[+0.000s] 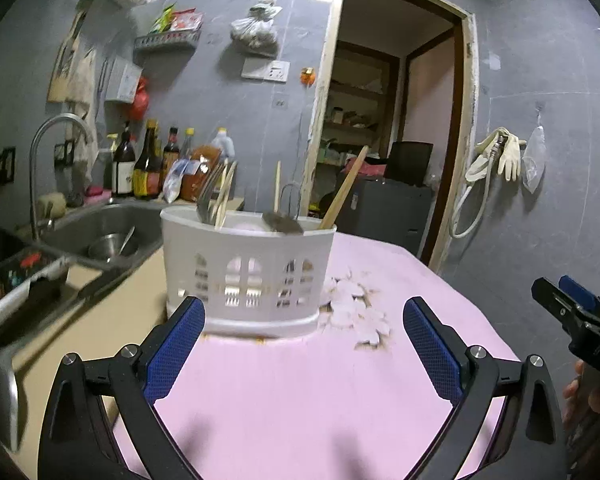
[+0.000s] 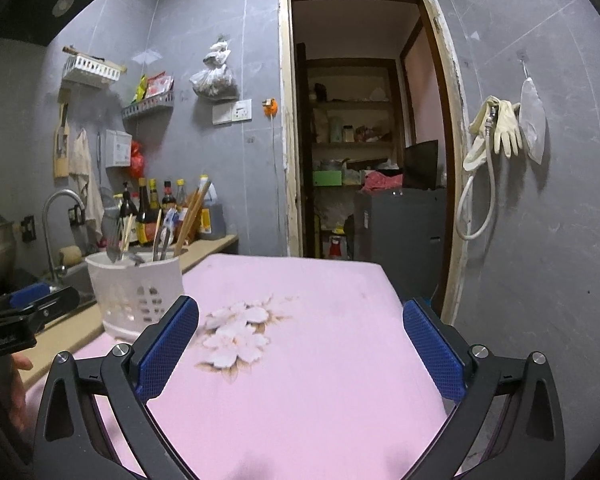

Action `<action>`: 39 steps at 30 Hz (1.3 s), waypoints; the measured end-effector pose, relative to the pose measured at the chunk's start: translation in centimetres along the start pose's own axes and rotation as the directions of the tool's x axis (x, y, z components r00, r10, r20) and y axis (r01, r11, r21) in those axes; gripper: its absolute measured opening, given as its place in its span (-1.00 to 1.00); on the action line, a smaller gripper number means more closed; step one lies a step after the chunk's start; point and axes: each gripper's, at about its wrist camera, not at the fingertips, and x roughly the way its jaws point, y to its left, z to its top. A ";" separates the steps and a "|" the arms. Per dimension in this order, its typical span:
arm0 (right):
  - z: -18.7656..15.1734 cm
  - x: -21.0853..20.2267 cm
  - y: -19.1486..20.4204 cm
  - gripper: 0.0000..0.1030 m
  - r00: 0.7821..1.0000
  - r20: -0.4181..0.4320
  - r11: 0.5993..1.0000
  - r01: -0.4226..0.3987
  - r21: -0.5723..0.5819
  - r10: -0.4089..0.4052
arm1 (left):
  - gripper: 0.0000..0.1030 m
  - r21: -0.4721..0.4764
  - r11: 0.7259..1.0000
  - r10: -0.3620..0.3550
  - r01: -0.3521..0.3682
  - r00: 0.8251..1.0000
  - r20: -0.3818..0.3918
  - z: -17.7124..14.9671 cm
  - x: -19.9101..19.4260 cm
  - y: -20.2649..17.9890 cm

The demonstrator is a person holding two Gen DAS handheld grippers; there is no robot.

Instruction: Organize utensils

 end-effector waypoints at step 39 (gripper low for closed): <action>-1.6 -0.7 0.4 1.00 1.000 -0.029 1.000 -0.010 -0.003 0.010 | 0.89 0.008 1.000 0.021 -0.021 1.000 0.003 -1.0 -1.2 0.0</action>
